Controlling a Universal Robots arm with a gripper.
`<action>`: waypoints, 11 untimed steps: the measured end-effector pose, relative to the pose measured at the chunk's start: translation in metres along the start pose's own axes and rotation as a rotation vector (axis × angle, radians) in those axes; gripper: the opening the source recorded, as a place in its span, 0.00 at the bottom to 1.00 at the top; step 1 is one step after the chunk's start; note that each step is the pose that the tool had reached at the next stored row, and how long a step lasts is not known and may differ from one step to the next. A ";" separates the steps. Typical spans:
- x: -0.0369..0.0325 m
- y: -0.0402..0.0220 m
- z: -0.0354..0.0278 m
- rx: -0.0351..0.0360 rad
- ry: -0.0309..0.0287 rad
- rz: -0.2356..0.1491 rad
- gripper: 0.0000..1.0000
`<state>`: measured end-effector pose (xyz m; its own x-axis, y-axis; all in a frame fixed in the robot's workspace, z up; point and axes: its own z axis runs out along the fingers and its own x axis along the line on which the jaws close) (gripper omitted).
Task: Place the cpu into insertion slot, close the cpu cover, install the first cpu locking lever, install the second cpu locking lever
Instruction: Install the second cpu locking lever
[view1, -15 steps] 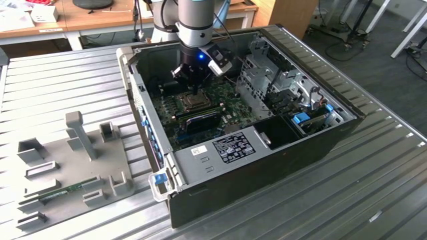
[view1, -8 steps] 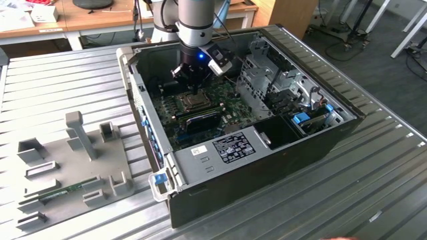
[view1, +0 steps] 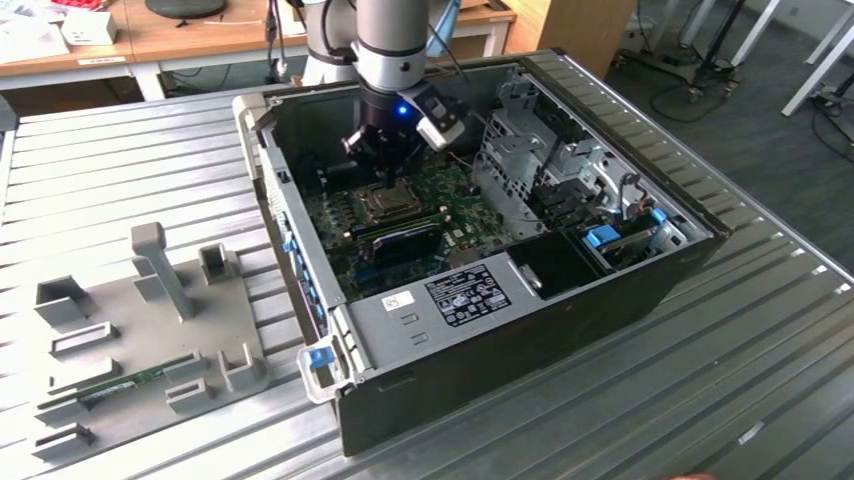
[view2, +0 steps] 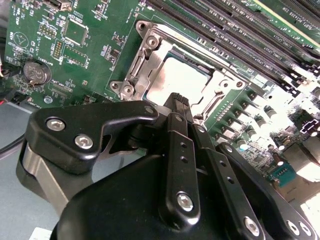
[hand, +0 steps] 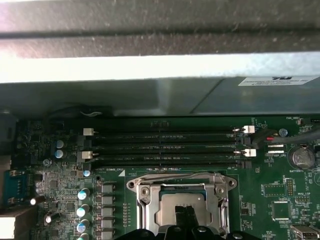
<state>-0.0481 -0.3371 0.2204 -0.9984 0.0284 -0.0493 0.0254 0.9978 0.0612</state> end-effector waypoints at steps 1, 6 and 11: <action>0.0000 0.0001 -0.0009 0.0000 0.0000 0.000 0.11; -0.0003 0.0004 -0.0060 -0.0001 0.0000 0.000 0.11; -0.0004 0.0004 -0.0070 0.0011 -0.0001 0.000 0.11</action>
<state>-0.0481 -0.3371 0.2274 -0.9984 0.0283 -0.0494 0.0254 0.9979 0.0601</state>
